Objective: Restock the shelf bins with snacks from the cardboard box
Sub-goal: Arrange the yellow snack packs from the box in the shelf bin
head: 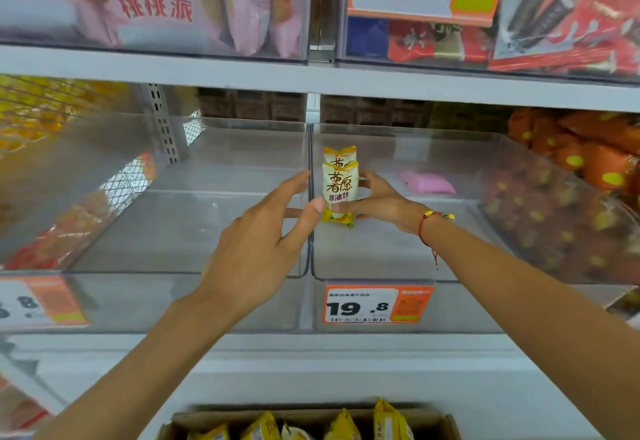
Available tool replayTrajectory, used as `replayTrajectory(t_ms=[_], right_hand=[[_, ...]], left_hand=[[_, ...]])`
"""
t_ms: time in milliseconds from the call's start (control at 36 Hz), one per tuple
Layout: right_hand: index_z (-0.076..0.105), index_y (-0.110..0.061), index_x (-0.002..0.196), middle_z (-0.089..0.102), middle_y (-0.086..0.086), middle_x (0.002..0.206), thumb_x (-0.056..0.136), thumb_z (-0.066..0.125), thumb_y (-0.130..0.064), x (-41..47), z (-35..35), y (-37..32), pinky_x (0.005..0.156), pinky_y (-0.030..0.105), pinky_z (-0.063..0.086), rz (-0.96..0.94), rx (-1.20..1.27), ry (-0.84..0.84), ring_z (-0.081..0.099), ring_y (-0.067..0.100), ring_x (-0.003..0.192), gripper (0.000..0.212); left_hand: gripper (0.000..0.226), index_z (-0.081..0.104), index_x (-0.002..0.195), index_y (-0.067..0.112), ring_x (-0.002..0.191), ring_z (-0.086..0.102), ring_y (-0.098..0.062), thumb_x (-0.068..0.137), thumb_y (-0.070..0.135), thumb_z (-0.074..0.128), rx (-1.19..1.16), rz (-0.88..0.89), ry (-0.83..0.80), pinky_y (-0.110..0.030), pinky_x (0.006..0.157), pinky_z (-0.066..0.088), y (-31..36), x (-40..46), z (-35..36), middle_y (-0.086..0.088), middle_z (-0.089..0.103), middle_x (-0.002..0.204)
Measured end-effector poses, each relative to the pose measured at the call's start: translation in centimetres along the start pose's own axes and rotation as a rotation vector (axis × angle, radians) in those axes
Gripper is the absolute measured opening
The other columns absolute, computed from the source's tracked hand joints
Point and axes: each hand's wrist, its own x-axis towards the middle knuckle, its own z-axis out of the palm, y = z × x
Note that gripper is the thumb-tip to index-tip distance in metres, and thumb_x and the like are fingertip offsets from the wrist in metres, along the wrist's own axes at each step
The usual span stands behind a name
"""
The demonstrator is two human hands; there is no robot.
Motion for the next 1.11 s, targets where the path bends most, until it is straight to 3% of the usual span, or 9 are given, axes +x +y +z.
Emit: replayTrajectory(t_ms=[56, 111, 222, 389, 472, 611, 778, 944, 1111], right_hand=[[0.035, -0.02, 0.145, 0.04, 0.004, 0.145, 0.072, 0.083, -0.021, 0.1, 0.2, 0.0, 0.088, 0.038, 0.054, -0.003, -0.041, 0.019, 0.049, 0.024, 0.124, 0.087], [0.038, -0.022, 0.144, 0.038, 0.007, 0.142, 0.07, 0.085, -0.024, 0.1, 0.2, -0.1, 0.097, 0.042, 0.049, 0.0, -0.081, 0.061, 0.046, 0.025, 0.126, 0.088], [0.034, -0.02, 0.145, 0.054, 0.004, 0.122, 0.071, 0.084, -0.019, -0.4, 0.0, -0.6, 0.066, 0.026, 0.05, 0.037, 0.001, 0.037, 0.054, 0.019, 0.105, 0.09], [0.043, -0.012, 0.127, 0.057, 0.005, 0.125, 0.072, 0.083, -0.016, -0.8, 0.8, -1.1, 0.056, 0.02, 0.051, 0.027, 0.035, 0.032, 0.06, 0.017, 0.097, 0.068], [0.049, -0.011, 0.119, 0.059, 0.004, 0.112, 0.075, 0.081, -0.017, -0.7, 1.1, -1.2, 0.059, 0.022, 0.056, 0.032, 0.026, 0.026, 0.065, 0.016, 0.082, 0.055], [0.053, -0.008, 0.122, 0.064, 0.001, 0.098, 0.076, 0.08, -0.013, -0.6, 1.0, -1.2, 0.068, 0.022, 0.058, 0.056, 0.097, -0.006, 0.066, 0.013, 0.082, 0.054], [0.053, -0.01, 0.122, 0.069, 0.006, 0.108, 0.08, 0.077, -0.019, -0.6, 0.5, -1.4, 0.061, 0.019, 0.056, 0.071, 0.071, -0.025, 0.068, 0.013, 0.078, 0.049], [0.051, -0.012, 0.126, 0.06, 0.003, 0.116, 0.081, 0.075, -0.034, -0.9, 0.3, -1.2, 0.068, 0.024, 0.054, -0.005, -0.133, -0.016, 0.065, 0.021, 0.096, 0.056], [0.048, -0.015, 0.129, 0.059, 0.004, 0.119, 0.08, 0.073, -0.044, -1.2, -0.1, -1.3, 0.068, 0.024, 0.053, 0.005, -0.178, -0.014, 0.065, 0.021, 0.096, 0.063]], left_hand=[[0.073, 0.025, 0.144, 0.047, 0.1, 0.062, -0.001, 0.077, 0.076, 0.026, 0.068, -0.019, -0.001, -0.036, 0.095, 0.048, 0.3, -0.2, -0.1, 0.022, 0.047, 0.138], [0.079, 0.018, 0.146, 0.046, 0.103, 0.063, -0.008, 0.075, 0.079, 0.029, 0.161, -0.016, 0.002, -0.033, 0.092, 0.048, 0.4, -0.3, 0.1, 0.02, 0.041, 0.145], [0.078, 0.012, 0.147, 0.045, 0.115, 0.056, -0.007, 0.078, 0.076, 0.034, 0.293, 0.048, 0.029, -0.023, 0.081, 0.04, 0.5, -0.5, 0.3, 0.025, 0.027, 0.151], [0.08, 0.014, 0.147, 0.043, 0.109, 0.059, -0.006, 0.078, 0.074, 0.041, 0.282, 0.064, 0.038, -0.022, 0.078, 0.039, 0.5, -0.3, 0.3, 0.022, 0.034, 0.148], [0.083, 0.016, 0.147, 0.041, 0.107, 0.058, -0.004, 0.077, 0.074, 0.045, 0.284, 0.072, 0.037, -0.019, 0.077, 0.038, 0.5, -0.3, 0.3, 0.021, 0.036, 0.146], [0.084, 0.019, 0.147, 0.04, 0.108, 0.056, -0.002, 0.075, 0.074, 0.046, 0.267, 0.09, 0.037, -0.02, 0.078, 0.039, 0.4, -0.3, 0.4, 0.023, 0.032, 0.148], [0.085, 0.021, 0.147, 0.04, 0.108, 0.054, 0.001, 0.073, 0.075, 0.044, 0.251, 0.118, 0.049, -0.022, 0.08, 0.043, 0.2, -0.3, 0.4, 0.025, 0.031, 0.147], [0.082, 0.021, 0.146, 0.041, 0.104, 0.054, 0.001, 0.075, 0.074, 0.045, 0.25, 0.122, 0.075, -0.026, 0.081, 0.047, 0.2, -0.2, 0.5, 0.024, 0.033, 0.147], [0.083, 0.021, 0.146, 0.041, 0.102, 0.054, 0.001, 0.073, 0.076, 0.043, 0.253, 0.128, 0.08, -0.026, 0.081, 0.048, 0.2, -0.2, 0.5, 0.024, 0.032, 0.147]])
